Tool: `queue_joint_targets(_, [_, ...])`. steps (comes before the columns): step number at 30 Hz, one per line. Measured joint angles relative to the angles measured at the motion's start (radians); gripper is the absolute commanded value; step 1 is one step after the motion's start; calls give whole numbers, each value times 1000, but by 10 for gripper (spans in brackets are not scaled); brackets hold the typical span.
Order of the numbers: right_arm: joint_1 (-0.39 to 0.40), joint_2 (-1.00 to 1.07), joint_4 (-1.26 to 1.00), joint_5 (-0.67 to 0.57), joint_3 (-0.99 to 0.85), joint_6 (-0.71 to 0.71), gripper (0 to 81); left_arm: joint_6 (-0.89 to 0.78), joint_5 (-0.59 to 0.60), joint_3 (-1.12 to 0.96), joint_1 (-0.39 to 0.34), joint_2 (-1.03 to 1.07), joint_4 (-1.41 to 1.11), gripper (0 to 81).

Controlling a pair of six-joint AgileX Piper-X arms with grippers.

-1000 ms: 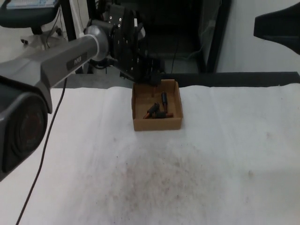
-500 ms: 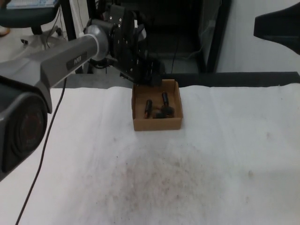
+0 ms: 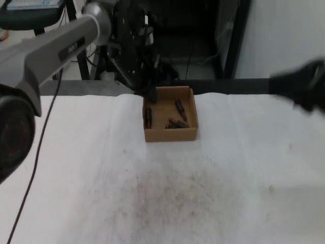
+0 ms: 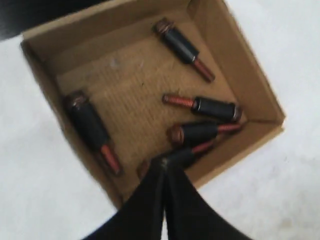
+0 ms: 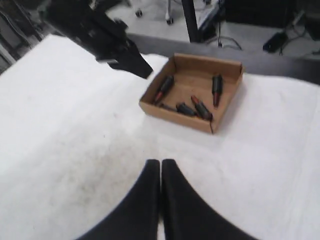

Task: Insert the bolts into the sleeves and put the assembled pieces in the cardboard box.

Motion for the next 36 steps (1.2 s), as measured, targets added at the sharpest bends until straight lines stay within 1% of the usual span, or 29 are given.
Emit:
queue_joint_targets(3, [0, 0, 0, 2, 66, 12, 8, 9, -23, 61, -17, -41, 29, 3])
queue_joint_targets(6, [0, 0, -7, 4, 137, 29, 8, -3, -34, 192, -49, -127, 7, 3])
queue_joint_targets(10, [0, -13, -8, 7, 189, 38, 8, -25, -53, 492, -102, -327, -147, 3])
queue_joint_targets(13, [0, -66, -6, 19, 214, 44, 8, -59, -59, 739, -128, -545, -279, 3])
queue_joint_targets(14, [0, -114, -2, 43, 227, 44, 8, -92, -68, 905, -130, -702, -352, 3])
queue_joint_targets(16, [0, -166, 9, 84, 244, 44, 8, -130, -87, 1082, -130, -892, -421, 3])
queue_joint_targets(19, [0, -229, 33, 138, 267, 44, 8, -185, -123, 1299, -130, -1168, -478, 3])
queue_joint_targets(22, [0, -327, 88, 186, 300, 44, 8, -258, -177, 1465, -130, -1435, -511, 3])
queue_joint_targets(24, [0, -390, 130, 199, 317, 44, 8, -286, -214, 1531, -130, -1612, -518, 3])
queue_joint_targets(25, [0, -429, 157, 201, 321, 44, 8, -286, -217, 1537, -130, -1612, -519, 3])
queue_joint_targets(26, [0, -496, 210, 205, 326, 44, 8, -291, -232, 1559, -130, -1696, -525, 3])
queue_joint_targets(27, [0, -537, 232, 208, 326, 44, 8, -299, -260, 1594, -130, -1844, -532, 3])
queue_joint_targets(28, [0, -545, 232, 213, 326, 44, 8, -300, -262, 1597, -130, -1858, -534, 3])
queue_joint_targets(32, [0, -714, 281, 234, 326, 44, 8, -305, -289, 1655, -130, -2084, -543, 3])
queue_joint_targets(36, [0, -804, 284, 235, 326, 44, 8, -311, -290, 1690, -130, -2132, -487, 3])
